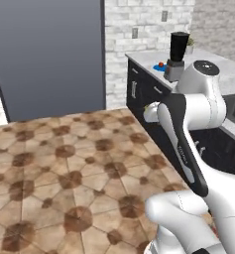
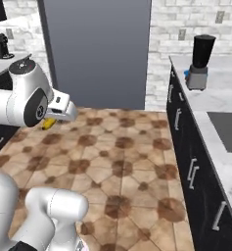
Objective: Pick the apple and banana from the fridge and place them on the plate next to the blender to make a fruit smoothie.
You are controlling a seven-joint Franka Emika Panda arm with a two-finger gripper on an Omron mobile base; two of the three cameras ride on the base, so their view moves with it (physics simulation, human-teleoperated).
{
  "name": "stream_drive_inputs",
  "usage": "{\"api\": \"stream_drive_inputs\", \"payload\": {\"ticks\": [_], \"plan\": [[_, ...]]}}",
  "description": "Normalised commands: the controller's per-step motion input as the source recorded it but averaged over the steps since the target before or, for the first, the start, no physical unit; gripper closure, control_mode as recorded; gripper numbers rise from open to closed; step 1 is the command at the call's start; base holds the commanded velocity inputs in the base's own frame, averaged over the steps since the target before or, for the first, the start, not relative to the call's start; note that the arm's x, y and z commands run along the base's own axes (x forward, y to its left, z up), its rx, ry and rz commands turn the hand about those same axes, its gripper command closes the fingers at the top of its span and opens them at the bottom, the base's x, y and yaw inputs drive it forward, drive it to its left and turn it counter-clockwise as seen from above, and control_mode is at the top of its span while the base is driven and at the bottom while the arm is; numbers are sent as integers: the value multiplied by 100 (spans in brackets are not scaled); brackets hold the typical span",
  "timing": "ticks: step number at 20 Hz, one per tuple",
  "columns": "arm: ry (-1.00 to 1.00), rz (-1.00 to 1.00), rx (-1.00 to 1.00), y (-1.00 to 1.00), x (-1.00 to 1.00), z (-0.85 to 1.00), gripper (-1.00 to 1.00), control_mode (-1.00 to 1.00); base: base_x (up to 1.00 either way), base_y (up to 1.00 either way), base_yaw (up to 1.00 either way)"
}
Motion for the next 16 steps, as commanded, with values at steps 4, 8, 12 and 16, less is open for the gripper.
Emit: {"api": "stream_drive_inputs", "payload": {"ticks": [4,8,12,16], "plan": [[0,0,0,0,0,0,100,100,100,36,-8],[0,0,0,0,0,0,100,100,100,35,-7],[0,0,0,0,0,0,100,100,100,41,-14],[0,0,0,0,0,0,100,100,100,58,-36]]}}
